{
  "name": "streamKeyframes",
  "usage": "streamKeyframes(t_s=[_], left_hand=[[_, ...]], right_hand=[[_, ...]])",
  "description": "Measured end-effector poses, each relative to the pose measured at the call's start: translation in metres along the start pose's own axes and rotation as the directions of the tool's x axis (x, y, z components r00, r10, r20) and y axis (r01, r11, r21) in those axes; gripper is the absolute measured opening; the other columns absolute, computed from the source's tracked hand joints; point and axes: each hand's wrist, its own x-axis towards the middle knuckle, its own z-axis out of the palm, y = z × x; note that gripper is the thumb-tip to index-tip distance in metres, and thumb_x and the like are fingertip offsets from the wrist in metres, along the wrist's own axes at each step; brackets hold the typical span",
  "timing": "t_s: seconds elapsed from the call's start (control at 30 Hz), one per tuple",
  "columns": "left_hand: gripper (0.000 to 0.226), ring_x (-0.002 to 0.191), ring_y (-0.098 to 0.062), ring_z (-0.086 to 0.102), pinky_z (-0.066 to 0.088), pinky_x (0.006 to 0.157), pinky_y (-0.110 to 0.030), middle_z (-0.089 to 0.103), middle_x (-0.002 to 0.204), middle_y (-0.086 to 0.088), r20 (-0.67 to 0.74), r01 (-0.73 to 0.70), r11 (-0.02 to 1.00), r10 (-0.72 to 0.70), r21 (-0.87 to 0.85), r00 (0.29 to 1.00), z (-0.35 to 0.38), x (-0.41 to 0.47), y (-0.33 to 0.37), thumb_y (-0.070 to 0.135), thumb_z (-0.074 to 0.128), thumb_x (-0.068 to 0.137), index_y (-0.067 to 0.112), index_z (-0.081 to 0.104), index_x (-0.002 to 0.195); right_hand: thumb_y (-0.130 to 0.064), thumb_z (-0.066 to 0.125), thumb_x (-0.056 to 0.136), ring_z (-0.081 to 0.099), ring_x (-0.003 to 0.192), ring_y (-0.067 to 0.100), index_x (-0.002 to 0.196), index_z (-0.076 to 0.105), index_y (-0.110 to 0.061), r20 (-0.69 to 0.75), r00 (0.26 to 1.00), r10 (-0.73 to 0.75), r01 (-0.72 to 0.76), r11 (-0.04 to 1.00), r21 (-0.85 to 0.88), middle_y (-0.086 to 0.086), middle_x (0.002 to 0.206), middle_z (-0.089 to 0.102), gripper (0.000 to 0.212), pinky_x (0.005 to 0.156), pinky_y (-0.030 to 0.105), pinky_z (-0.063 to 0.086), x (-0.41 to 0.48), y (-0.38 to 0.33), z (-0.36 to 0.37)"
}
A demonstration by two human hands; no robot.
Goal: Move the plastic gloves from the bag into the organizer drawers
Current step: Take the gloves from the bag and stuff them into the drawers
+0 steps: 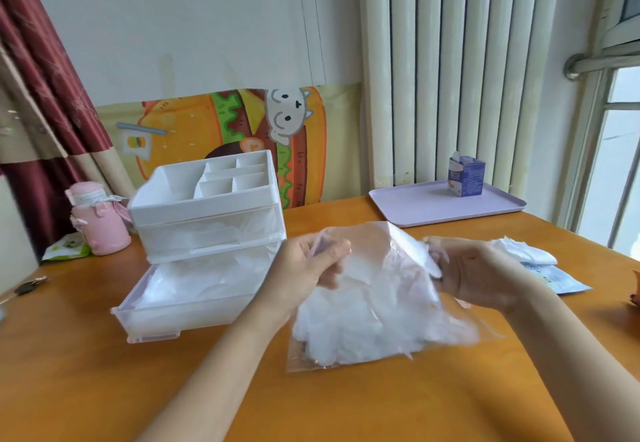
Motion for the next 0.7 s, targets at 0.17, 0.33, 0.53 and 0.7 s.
streamKeyframes(t_s=[0.17,0.33,0.53,0.7], left_hand=[[0.021,0.047,-0.001,0.050,0.036,0.048,-0.013,0.057,0.052,0.009,0.142,-0.197,0.857,0.147,0.476,0.979,-0.038,-0.015,0.045,0.030,0.075,0.082,0.011,0.070,0.077],[0.018,0.047,0.001,0.047,0.033,0.047,-0.008,0.054,0.048,0.010,0.230,-0.206,0.779,0.081,0.592,0.970,-0.064,-0.019,0.067,0.031,0.078,0.079,0.014,0.074,0.073],[0.029,0.047,-0.007,0.044,0.033,0.044,-0.016,0.057,0.049,0.005,0.105,-0.182,0.783,0.149,0.594,0.983,-0.103,-0.017,0.075,0.034,0.077,0.078,0.005,0.070,0.074],[0.045,0.047,-0.010,0.045,0.037,0.049,-0.022,0.063,0.061,-0.013,-0.118,-0.124,0.832,0.221,0.541,0.968,-0.144,-0.017,0.053,0.034,0.074,0.082,-0.008,0.059,0.075]], right_hand=[[-0.067,0.075,0.061,0.057,0.121,0.017,0.123,0.058,-0.011,-0.057,0.988,-0.145,0.096,0.855,-0.510,-0.001,0.131,0.060,0.085,0.103,0.041,0.042,0.015,0.013,0.028],[-0.062,0.079,0.059,0.053,0.121,0.002,0.124,0.055,-0.032,0.108,0.980,-0.168,0.187,0.576,-0.796,-0.016,0.125,0.062,0.076,0.102,0.029,0.041,0.036,0.030,0.099],[-0.015,0.070,0.083,0.068,0.083,0.015,0.087,0.072,-0.009,0.046,0.992,-0.118,0.100,0.507,-0.856,0.012,0.087,0.073,0.007,0.078,0.017,0.049,0.060,0.038,0.135],[-0.018,0.071,0.074,0.066,0.064,0.014,0.081,0.067,-0.001,-0.099,0.984,-0.148,0.040,0.724,-0.688,0.011,0.070,0.070,0.018,0.068,0.021,0.054,0.079,0.039,0.133]])
